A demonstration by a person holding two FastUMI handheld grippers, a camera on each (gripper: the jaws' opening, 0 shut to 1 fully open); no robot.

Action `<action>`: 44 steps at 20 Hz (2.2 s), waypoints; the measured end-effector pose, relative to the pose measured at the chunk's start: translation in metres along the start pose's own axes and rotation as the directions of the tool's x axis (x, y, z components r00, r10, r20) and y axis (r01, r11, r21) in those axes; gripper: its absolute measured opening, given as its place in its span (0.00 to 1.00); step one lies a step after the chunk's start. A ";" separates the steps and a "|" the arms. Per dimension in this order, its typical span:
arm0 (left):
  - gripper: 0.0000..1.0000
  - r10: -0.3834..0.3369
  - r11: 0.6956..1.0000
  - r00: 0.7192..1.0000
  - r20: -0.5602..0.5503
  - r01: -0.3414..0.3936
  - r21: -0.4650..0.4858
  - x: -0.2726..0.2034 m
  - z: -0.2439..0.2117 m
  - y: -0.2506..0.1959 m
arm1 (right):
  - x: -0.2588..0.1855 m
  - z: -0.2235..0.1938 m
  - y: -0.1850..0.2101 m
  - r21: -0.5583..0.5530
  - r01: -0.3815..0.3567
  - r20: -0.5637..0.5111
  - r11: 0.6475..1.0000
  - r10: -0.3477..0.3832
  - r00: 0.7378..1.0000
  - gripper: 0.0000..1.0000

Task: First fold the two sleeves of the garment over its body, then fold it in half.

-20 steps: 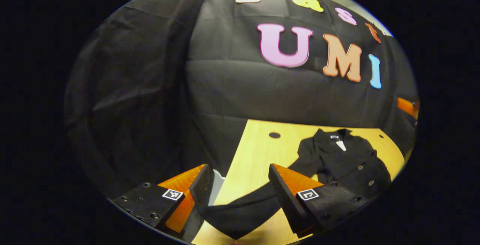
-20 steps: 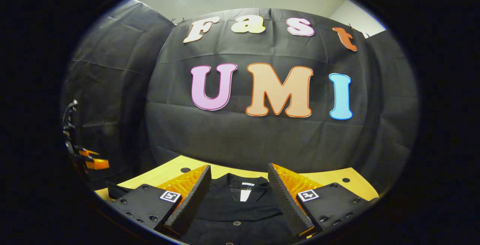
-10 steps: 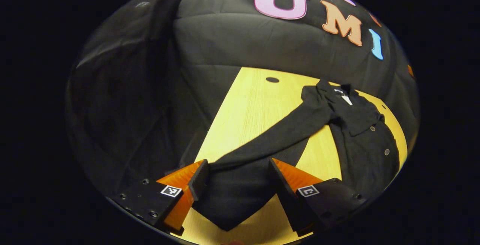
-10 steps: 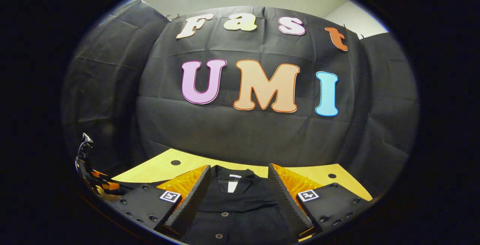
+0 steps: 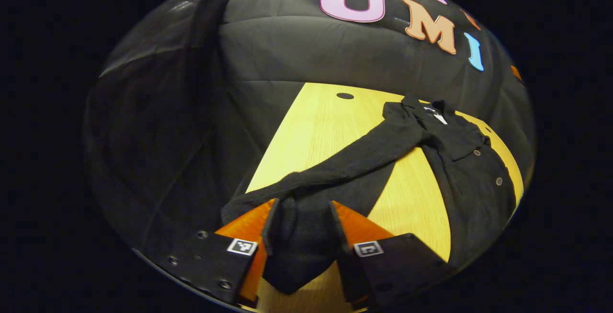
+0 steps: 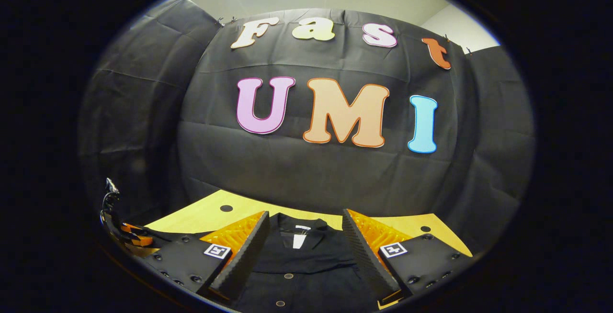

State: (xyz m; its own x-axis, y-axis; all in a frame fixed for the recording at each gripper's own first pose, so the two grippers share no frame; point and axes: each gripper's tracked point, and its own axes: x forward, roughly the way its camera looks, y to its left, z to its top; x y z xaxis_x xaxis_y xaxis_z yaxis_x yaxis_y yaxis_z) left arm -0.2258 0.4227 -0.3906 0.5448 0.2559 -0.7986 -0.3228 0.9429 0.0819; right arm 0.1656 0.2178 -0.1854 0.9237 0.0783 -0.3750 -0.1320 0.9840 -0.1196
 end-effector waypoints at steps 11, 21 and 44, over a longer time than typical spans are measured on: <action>0.00 -0.066 0.998 0.998 0.009 0.066 0.003 -0.008 0.045 -0.032 | -0.011 -0.006 -0.007 0.001 -0.006 -0.018 1.000 0.006 1.000 0.97; 0.00 -0.217 0.976 0.941 0.258 0.205 0.076 -0.027 0.197 -0.133 | -0.027 -0.020 -0.057 0.033 -0.010 -0.039 0.999 0.011 0.999 0.95; 0.00 -0.491 0.796 0.871 -0.023 0.459 0.394 0.103 0.198 -0.495 | -0.044 -0.091 -0.208 0.102 0.081 -0.153 0.991 -0.064 0.986 0.99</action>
State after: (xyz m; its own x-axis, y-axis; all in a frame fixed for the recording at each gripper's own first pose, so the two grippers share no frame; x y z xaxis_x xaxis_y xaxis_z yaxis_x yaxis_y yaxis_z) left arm 0.1434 0.0243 -0.3956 0.6151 -0.2452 -0.7494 0.2982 0.9522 -0.0668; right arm 0.1199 -0.0052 -0.2282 0.8645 -0.0105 -0.5026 -0.0197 0.9983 -0.0547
